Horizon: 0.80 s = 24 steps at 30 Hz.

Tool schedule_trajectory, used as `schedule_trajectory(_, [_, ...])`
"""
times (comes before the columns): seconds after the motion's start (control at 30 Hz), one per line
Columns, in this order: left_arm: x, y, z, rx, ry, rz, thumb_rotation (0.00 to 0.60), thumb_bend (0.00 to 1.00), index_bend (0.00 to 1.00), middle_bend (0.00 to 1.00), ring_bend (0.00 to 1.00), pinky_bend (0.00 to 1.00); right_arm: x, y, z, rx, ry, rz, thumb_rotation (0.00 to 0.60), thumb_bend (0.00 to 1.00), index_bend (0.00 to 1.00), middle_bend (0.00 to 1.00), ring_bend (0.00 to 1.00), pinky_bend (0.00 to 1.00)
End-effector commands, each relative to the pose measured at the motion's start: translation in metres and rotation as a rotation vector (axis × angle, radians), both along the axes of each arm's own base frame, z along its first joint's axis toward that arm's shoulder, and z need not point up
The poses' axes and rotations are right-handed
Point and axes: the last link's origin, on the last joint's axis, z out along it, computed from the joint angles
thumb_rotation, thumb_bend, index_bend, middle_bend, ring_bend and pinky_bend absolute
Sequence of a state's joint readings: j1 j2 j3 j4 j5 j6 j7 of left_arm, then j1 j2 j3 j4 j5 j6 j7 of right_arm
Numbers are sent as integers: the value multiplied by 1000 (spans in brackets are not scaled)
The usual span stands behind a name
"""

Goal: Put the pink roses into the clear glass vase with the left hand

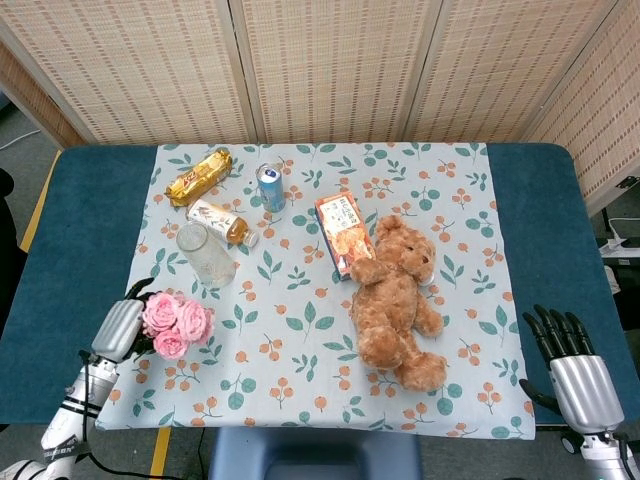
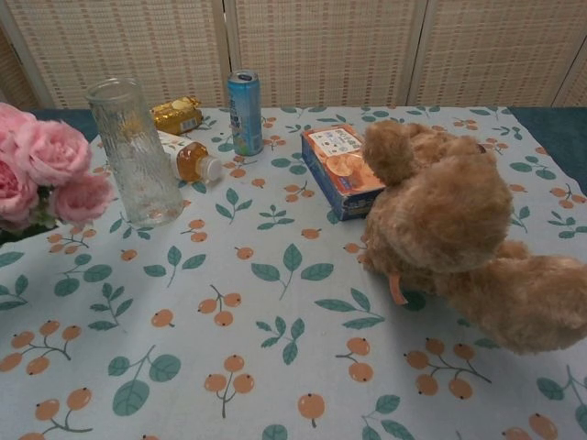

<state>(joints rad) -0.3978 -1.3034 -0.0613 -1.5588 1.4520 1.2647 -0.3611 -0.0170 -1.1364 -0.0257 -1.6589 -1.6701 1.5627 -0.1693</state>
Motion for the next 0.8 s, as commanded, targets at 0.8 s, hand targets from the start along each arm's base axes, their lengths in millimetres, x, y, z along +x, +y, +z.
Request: schedule_trajectory(0.8, [111,148,101,236,-879,-116,600,461,580,627,420,119,-3,-4,-5,19,17,-24,600,90,0,0,0,0])
